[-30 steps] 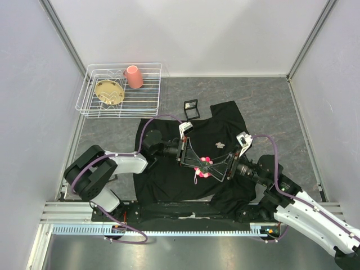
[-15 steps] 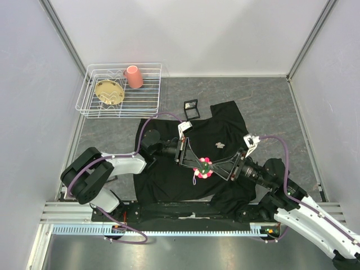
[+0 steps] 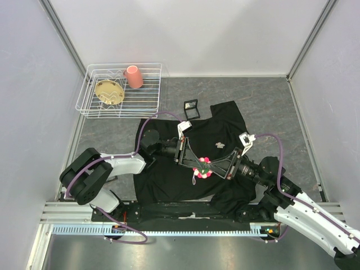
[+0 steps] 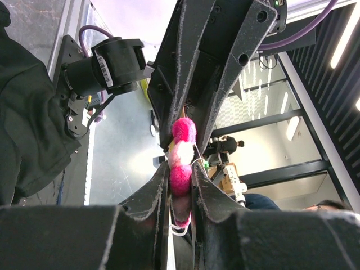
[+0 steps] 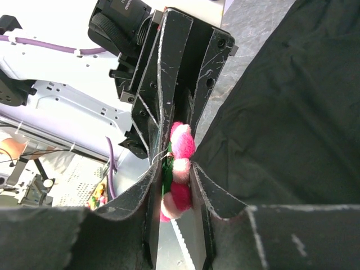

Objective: Remove the brooch from the garment

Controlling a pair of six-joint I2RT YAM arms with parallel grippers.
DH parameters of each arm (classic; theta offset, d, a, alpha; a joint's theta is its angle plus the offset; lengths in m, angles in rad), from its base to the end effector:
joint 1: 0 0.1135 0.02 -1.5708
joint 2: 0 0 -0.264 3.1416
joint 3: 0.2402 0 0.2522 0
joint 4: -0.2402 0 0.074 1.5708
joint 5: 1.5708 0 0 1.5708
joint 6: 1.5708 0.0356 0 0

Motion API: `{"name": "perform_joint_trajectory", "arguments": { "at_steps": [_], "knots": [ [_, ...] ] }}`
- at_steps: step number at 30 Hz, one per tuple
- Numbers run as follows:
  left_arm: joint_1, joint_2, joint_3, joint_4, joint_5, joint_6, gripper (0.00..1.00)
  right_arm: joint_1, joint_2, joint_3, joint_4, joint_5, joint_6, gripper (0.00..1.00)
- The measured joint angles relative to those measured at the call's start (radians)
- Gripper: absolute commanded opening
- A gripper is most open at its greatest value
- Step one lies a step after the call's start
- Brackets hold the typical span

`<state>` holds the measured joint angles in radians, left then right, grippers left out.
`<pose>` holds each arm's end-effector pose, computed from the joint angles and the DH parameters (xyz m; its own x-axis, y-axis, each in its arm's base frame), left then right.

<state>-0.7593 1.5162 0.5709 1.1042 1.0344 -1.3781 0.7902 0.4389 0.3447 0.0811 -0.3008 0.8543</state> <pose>0.1883 -0.2209 0.2282 -0.9275 0.1888 -0.3226 0.2979 -0.1478 -0.9431 0.0900 0.1058 0.2610 -0.6750 0.3420 -0.6538 -0.5756 0.3102 0.7566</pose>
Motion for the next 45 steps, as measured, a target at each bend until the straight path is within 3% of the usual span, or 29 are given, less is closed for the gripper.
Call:
{"name": "perform_joint_trajectory", "arguments": {
  "at_steps": [2,3,4,8,24,37,41,45],
  "knots": [
    [0.001,0.0,0.0,0.0,0.004,0.002,0.02,0.0,0.002,-0.005,0.018,-0.008,0.006,0.18],
    [0.001,0.0,0.0,0.001,0.007,0.003,0.02,0.0,0.002,-0.008,0.021,-0.01,0.008,0.05],
    [0.001,-0.001,0.0,0.002,0.011,0.005,0.02,0.0,0.002,-0.01,0.026,-0.012,0.01,0.0],
    [0.003,-0.006,0.0,0.006,0.019,0.014,0.02,0.0,0.0,-0.016,0.035,-0.012,0.023,0.0],
    [0.007,-0.01,-0.022,0.076,-0.011,-0.001,0.37,0.005,-0.066,-0.062,0.077,0.013,0.051,0.0],
    [0.024,-0.01,-0.037,0.106,-0.011,-0.04,0.38,0.005,-0.072,-0.068,0.069,0.014,0.051,0.0],
    [0.009,-0.01,-0.029,0.067,-0.012,-0.029,0.36,0.005,-0.063,-0.068,0.069,0.013,0.057,0.0],
    [0.002,-0.01,-0.019,0.028,-0.013,-0.012,0.25,0.005,-0.051,-0.068,0.08,0.01,0.063,0.0]
  ]
}}
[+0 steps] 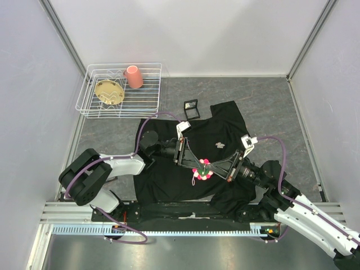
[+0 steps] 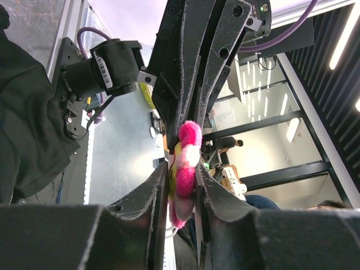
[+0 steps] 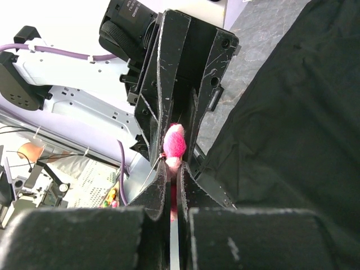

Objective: Remove the brooch from the garment

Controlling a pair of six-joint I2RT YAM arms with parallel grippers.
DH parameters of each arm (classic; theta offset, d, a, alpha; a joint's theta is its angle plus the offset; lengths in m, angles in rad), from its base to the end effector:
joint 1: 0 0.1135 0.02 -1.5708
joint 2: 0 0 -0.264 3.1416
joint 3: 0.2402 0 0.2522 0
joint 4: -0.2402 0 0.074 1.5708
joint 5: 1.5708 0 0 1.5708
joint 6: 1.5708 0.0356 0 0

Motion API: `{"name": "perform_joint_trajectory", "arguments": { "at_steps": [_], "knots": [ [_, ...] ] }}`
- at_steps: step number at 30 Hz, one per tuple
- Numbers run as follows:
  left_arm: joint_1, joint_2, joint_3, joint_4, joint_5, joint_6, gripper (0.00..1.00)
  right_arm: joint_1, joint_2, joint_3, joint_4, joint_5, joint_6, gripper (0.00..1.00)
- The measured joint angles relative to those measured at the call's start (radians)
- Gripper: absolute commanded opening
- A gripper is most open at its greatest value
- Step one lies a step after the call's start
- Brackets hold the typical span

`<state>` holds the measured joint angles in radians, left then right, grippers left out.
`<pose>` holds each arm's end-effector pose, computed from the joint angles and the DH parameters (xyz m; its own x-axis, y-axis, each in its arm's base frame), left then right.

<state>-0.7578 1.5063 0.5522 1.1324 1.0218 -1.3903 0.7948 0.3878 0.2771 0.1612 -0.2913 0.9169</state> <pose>0.1859 -0.2177 0.2282 -0.9296 0.1729 -0.3255 0.3006 -0.1555 -0.9410 0.0863 0.1026 0.2514 -0.6806 0.3920 -0.6190 -0.5661 0.2550 0.7839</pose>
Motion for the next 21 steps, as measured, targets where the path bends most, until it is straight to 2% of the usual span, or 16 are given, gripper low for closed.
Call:
{"name": "perform_joint_trajectory", "arguments": {
  "at_steps": [5,11,12,13,14,16,17,21],
  "knots": [
    [-0.001,0.0,0.007,-0.014,0.001,0.014,0.23,0.0,0.002,0.0,0.003,-0.001,0.005,0.0],
    [-0.001,0.0,0.008,-0.024,0.002,0.024,0.05,0.0,0.003,0.0,0.0,0.0,0.005,0.0],
    [-0.001,0.0,0.008,-0.026,0.002,0.024,0.02,0.0,0.003,0.0,-0.002,0.0,0.004,0.04],
    [-0.001,0.0,0.008,-0.03,0.002,0.026,0.02,0.0,0.003,0.001,-0.007,0.001,0.003,0.07],
    [-0.001,0.0,0.008,-0.036,0.002,0.029,0.02,0.0,0.003,0.003,-0.018,0.003,0.003,0.15],
    [-0.001,-0.002,0.009,-0.053,0.0,0.037,0.02,0.0,0.004,0.019,-0.055,0.01,-0.008,0.22],
    [-0.002,-0.005,0.012,-0.076,-0.003,0.047,0.02,0.0,0.004,0.03,-0.077,0.017,-0.017,0.31],
    [-0.006,-0.042,0.027,-0.182,-0.027,0.092,0.02,0.002,-0.002,0.074,-0.173,0.049,-0.058,0.47]
  ]
}}
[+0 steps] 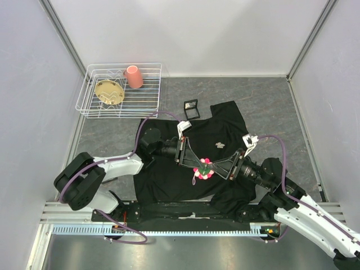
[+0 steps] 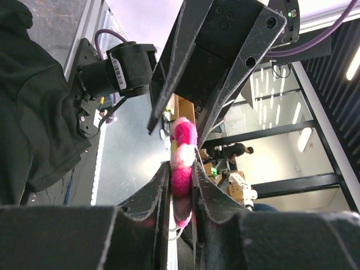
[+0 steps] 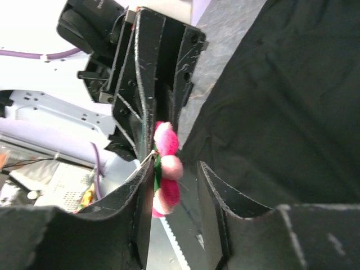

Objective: Remove the brooch from the garment

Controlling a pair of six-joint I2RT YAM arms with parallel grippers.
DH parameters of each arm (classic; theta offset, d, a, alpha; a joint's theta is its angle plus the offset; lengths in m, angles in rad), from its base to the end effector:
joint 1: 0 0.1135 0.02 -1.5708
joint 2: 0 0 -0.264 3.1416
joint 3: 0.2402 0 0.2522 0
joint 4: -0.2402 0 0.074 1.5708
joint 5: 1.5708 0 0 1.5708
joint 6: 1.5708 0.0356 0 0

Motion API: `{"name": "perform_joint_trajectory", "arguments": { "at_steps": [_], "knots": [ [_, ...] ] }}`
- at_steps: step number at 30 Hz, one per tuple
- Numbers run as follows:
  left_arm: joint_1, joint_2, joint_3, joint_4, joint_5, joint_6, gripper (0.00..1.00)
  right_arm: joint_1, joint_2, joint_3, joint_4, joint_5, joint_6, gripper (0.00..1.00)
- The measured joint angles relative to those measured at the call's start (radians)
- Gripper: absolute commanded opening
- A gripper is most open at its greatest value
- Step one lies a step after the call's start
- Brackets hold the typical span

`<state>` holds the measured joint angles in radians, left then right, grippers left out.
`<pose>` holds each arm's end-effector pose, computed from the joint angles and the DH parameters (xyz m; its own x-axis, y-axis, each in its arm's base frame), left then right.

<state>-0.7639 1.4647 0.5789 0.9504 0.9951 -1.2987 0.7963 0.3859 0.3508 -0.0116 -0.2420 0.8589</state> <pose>0.1864 -0.2199 0.2303 -0.9325 0.1671 -0.3204 0.3086 -0.0930 -0.9466 0.0854 0.0994 0.2592 -0.6735 0.3627 -0.6441 -0.5380 0.3570 0.7636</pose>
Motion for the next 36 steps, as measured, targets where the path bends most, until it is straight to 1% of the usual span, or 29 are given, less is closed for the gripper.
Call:
{"name": "perform_joint_trajectory", "arguments": {
  "at_steps": [4,7,8,11,14,21,30,31,36],
  "knots": [
    [0.0,-0.039,0.019,-0.098,-0.012,0.048,0.02,0.0,-0.012,0.044,-0.094,0.042,-0.041,0.54],
    [0.0,-0.045,0.032,-0.146,-0.022,0.073,0.02,0.0,-0.01,0.068,-0.126,0.05,-0.06,0.61],
    [0.0,-0.045,0.033,-0.161,-0.025,0.079,0.02,-0.001,-0.006,0.073,-0.132,0.049,-0.064,0.64],
    [0.0,-0.045,0.033,-0.198,-0.027,0.095,0.02,-0.001,0.021,0.089,-0.128,0.03,-0.075,0.68],
    [0.0,-0.045,0.034,-0.229,-0.029,0.112,0.02,-0.001,0.065,0.095,-0.109,0.001,-0.083,0.68],
    [0.0,-0.047,0.043,-0.273,-0.044,0.13,0.02,-0.001,0.151,0.096,-0.071,-0.063,-0.091,0.61],
    [0.0,-0.048,0.049,-0.261,-0.04,0.133,0.02,-0.002,0.129,0.093,-0.05,-0.094,-0.105,0.47],
    [0.0,-0.048,0.049,-0.257,-0.034,0.133,0.02,-0.002,0.127,0.09,-0.05,-0.094,-0.106,0.44],
    [0.0,-0.048,0.049,-0.236,-0.02,0.13,0.02,-0.002,0.124,0.085,-0.048,-0.1,-0.108,0.41]
  ]
}}
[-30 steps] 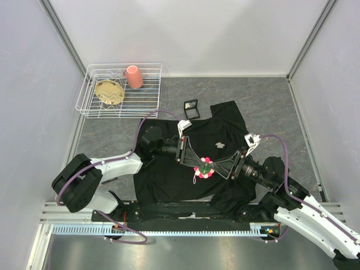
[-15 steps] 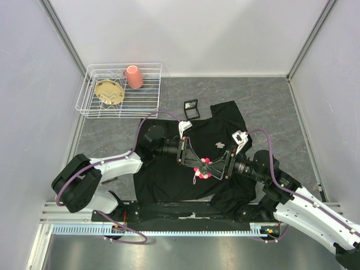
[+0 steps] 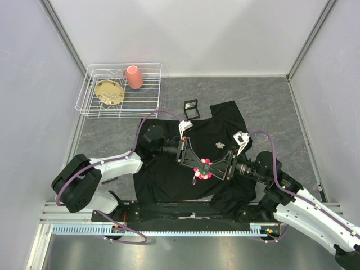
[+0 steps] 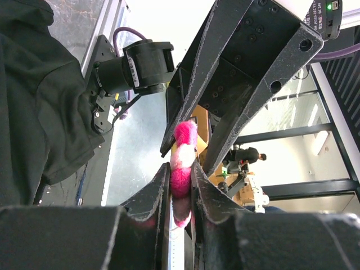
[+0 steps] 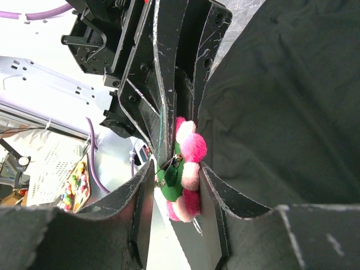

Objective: Remove the brooch from the garment

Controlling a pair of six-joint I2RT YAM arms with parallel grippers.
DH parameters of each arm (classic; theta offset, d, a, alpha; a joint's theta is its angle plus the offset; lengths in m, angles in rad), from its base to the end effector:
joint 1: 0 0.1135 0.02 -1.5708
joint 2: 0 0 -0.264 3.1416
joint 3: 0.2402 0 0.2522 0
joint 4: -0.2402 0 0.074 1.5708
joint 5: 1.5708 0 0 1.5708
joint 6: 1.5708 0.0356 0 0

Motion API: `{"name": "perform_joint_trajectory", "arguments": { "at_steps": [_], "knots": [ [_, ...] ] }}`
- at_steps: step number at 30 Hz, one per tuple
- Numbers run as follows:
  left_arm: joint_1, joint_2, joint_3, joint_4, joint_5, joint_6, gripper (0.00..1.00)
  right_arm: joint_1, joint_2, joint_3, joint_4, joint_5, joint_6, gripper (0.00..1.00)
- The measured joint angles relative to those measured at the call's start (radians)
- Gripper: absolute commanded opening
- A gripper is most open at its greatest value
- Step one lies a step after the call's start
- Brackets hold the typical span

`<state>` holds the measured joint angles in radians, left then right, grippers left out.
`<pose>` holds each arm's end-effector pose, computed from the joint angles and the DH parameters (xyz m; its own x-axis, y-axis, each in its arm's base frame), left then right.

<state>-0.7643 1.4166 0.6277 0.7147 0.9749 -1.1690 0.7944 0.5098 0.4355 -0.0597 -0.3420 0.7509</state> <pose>0.1878 -0.2208 0.2359 -0.9268 0.1729 -0.3335 0.3356 -0.0177 -0.9418 0.0930 0.1117 0.2696 -0.6859 0.2189 -0.6939 -0.5978 0.3743 0.7089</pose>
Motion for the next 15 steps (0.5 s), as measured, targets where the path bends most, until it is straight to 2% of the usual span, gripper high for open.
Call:
{"name": "perform_joint_trajectory", "arguments": {
  "at_steps": [4,9,11,13,15],
  "knots": [
    [0.0,0.0,0.0,0.004,0.006,0.0,0.02,0.0,0.006,0.0,0.004,-0.002,-0.002,0.36],
    [0.001,0.0,0.0,0.012,0.017,0.0,0.02,0.0,0.005,0.0,0.01,-0.006,-0.007,0.35],
    [0.001,0.0,0.0,0.016,0.023,0.0,0.02,0.0,-0.002,-0.001,0.01,-0.01,-0.011,0.39],
    [0.001,0.0,0.001,0.018,0.028,0.0,0.02,0.0,-0.006,-0.001,0.008,-0.016,-0.016,0.48],
    [0.001,0.0,0.003,0.007,0.029,0.005,0.02,0.0,-0.006,-0.001,0.008,-0.027,-0.02,0.51]
  ]
}}
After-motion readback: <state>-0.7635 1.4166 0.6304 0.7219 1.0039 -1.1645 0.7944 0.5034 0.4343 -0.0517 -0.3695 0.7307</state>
